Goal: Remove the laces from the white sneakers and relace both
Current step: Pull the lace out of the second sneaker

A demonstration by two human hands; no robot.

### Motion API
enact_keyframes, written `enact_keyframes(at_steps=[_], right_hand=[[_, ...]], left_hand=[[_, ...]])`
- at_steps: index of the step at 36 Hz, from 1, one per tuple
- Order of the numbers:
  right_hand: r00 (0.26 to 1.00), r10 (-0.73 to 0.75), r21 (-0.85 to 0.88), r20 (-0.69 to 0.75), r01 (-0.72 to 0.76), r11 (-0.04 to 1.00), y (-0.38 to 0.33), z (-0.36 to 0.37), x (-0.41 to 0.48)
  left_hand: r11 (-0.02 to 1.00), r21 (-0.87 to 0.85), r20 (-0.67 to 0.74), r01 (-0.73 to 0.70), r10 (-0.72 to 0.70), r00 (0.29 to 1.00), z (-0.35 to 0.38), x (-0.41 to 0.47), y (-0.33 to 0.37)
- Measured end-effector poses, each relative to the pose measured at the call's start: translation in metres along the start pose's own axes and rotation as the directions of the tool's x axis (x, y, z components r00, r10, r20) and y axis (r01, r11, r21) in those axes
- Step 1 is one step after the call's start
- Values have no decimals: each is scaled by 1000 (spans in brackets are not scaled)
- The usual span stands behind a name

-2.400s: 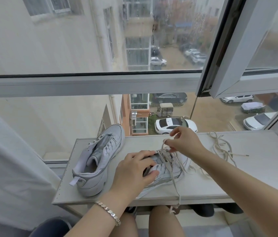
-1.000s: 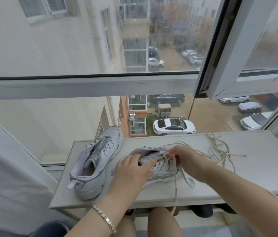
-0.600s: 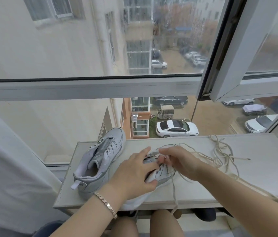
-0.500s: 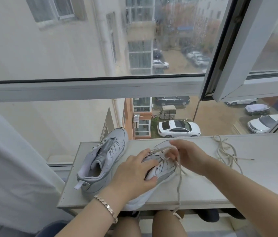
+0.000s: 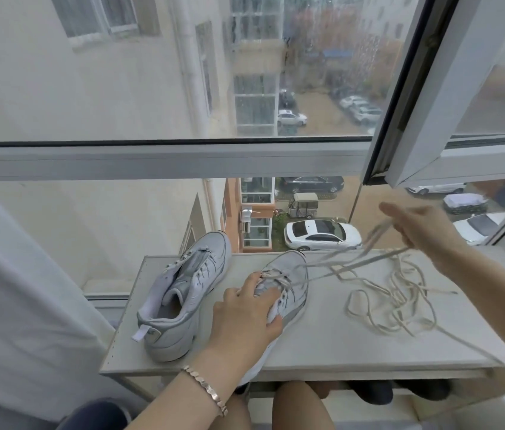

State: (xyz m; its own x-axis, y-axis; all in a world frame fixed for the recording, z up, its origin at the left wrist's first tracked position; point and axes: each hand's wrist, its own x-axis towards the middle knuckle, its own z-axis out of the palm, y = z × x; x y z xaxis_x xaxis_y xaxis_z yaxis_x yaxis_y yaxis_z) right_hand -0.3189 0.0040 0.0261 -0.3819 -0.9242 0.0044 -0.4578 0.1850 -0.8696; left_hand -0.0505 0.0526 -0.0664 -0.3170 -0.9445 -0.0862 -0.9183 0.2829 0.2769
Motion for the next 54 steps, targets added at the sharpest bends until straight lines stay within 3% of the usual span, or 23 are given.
enact_keyframes(at_steps=[1, 2, 3, 5, 7, 9, 11, 14, 17, 23, 30, 36, 40, 43, 46, 48, 51, 54], right_hand=[[999, -53, -306, 5, 52, 950, 5, -2, 0], [997, -74, -545, 38, 82, 834, 9, -3, -2], [994, -60, -695, 88, 104, 712, 12, -1, -5], [977, 39, -827, 207, 154, 541, 17, 9, -14], [950, 109, -866, 293, 215, 452, 23, 24, -23], [932, 31, -857, 361, 318, 405, 29, 40, -30], [887, -142, -759, 439, 451, 470, 31, 58, -38], [795, -351, -436, 494, 576, 691, 23, 86, -54], [785, -386, -281, 484, 557, 782, 12, 111, -63], [839, -260, -299, 478, 433, 850, -2, 138, -51], [749, -33, -506, 662, 479, 717, -19, 135, -36], [760, 7, -539, 650, 454, 709, -11, 130, -43], [833, -63, -524, 550, 404, 750, -2, 129, -45], [914, -98, -503, 394, 304, 809, 12, 132, -49], [973, -27, -361, 228, 111, 926, 25, 137, -54], [978, 9, -306, 206, 56, 950, 28, 139, -52], [943, -56, -270, 328, 151, 951, 20, 136, -48], [820, -159, -321, 551, 383, 866, 10, 131, -44]], left_hand=[[1000, -13, -1, 6, -6, 1000, 0, 0, 0], [1000, -26, -1, 9, -9, 1000, 0, -1, 0], [999, -35, -4, 10, -10, 1000, 0, -1, 0], [999, -38, -7, 11, -11, 1000, -1, -1, 0], [999, -43, -10, 6, -7, 1000, -1, -2, -1], [998, -59, -13, -3, 2, 1000, -1, -3, -2], [997, -79, -19, -13, 11, 1000, -2, -4, -3], [992, -122, -43, -23, 17, 999, -2, -6, -3], [980, -200, -52, -3, -8, 999, -1, -9, -4], [973, -230, -60, -18, 4, 998, -1, -10, -5], [978, -191, -16, -79, 77, 997, -2, -7, -14], [978, -175, 12, -116, 120, 993, -3, -8, -16], [973, -195, -8, -127, 128, 992, -4, -9, -17], [971, -200, -17, -130, 129, 991, -4, -11, -18], [975, -180, -8, -134, 134, 991, -4, -10, -16], [976, -177, -5, -127, 128, 992, -5, -9, -16], [978, -167, -2, -129, 131, 991, -5, -9, -16], [979, -161, -3, -128, 130, 992, -5, -9, -16]])
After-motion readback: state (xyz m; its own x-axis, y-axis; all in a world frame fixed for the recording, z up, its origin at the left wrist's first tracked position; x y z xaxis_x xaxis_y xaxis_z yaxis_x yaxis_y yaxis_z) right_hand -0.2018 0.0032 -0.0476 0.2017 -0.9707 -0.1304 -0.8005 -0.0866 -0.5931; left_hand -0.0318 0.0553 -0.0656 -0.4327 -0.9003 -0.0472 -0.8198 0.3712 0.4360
